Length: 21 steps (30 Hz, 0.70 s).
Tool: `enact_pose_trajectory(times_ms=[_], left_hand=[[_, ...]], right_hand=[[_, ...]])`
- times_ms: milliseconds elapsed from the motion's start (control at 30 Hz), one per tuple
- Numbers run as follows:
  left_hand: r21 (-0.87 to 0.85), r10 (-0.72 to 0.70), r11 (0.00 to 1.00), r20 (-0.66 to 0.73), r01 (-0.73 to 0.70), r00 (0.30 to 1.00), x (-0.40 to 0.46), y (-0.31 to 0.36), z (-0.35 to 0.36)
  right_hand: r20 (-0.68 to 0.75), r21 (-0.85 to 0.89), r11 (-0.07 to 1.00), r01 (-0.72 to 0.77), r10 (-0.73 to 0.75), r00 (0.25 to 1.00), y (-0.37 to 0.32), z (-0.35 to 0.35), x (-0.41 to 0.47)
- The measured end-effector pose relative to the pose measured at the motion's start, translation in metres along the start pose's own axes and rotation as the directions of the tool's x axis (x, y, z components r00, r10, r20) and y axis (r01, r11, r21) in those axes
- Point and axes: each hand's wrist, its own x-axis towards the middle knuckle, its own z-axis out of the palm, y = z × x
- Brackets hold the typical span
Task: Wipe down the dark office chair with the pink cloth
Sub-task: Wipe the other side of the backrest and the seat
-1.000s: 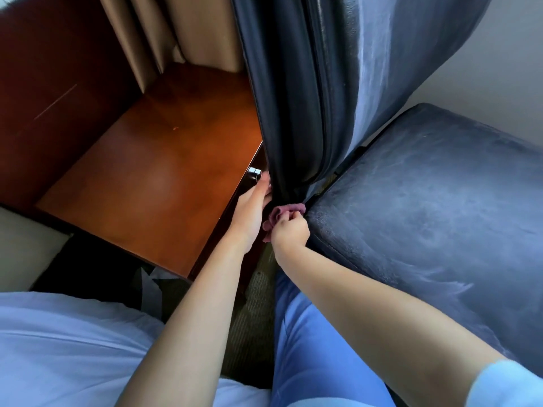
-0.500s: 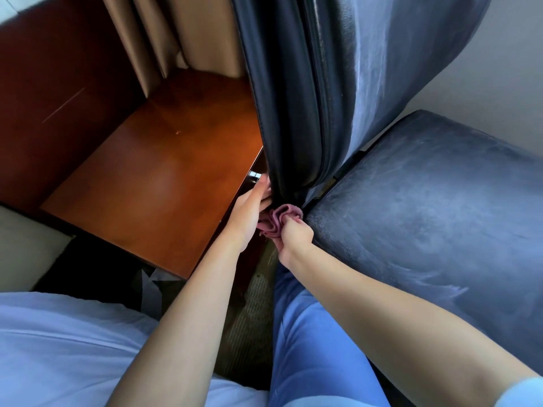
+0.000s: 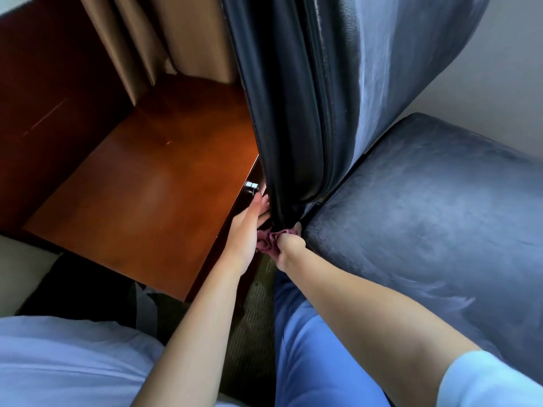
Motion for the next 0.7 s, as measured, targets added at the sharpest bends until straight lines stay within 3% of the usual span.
enact_pose_trajectory(times_ms=[67, 133, 267, 400, 500, 567, 700], left_hand=[[0.013, -0.001, 1.0, 0.003, 0.001, 1.0, -0.001, 0.002, 0.0], [0.031, 0.003, 1.0, 0.004, -0.003, 1.0, -0.002, 0.004, 0.0], [0.036, -0.014, 0.999, 0.021, 0.013, 1.0, -0.007, 0.008, 0.002], [-0.008, -0.021, 1.0, -0.01, 0.021, 1.0, -0.018, 0.012, 0.004], [-0.089, -0.13, 0.989, -0.185, 0.115, 0.974, -0.028, 0.005, 0.005], [-0.1, -0.168, 0.984, -0.257, 0.147, 0.952, -0.038, -0.002, 0.01], [-0.091, -0.146, 0.988, -0.262, 0.127, 0.954, -0.067, -0.005, 0.031]], right_hand=[[0.047, 0.082, 0.996, -0.033, 0.029, 0.998, 0.001, 0.001, 0.0], [0.007, 0.211, 0.976, -0.054, 0.054, 0.999, -0.001, 0.007, -0.003], [0.006, 0.247, 0.969, -0.02, 0.019, 1.0, -0.005, 0.01, -0.016], [0.083, 0.239, 0.966, 0.095, -0.118, 0.99, -0.006, -0.008, -0.041], [0.11, 0.165, 0.977, 0.131, -0.15, 0.982, -0.011, -0.028, -0.057], [0.053, 0.095, 0.983, 0.155, -0.16, 0.986, -0.021, -0.043, -0.065], [0.069, 0.048, 0.972, 0.231, -0.234, 0.97, -0.029, -0.065, -0.083]])
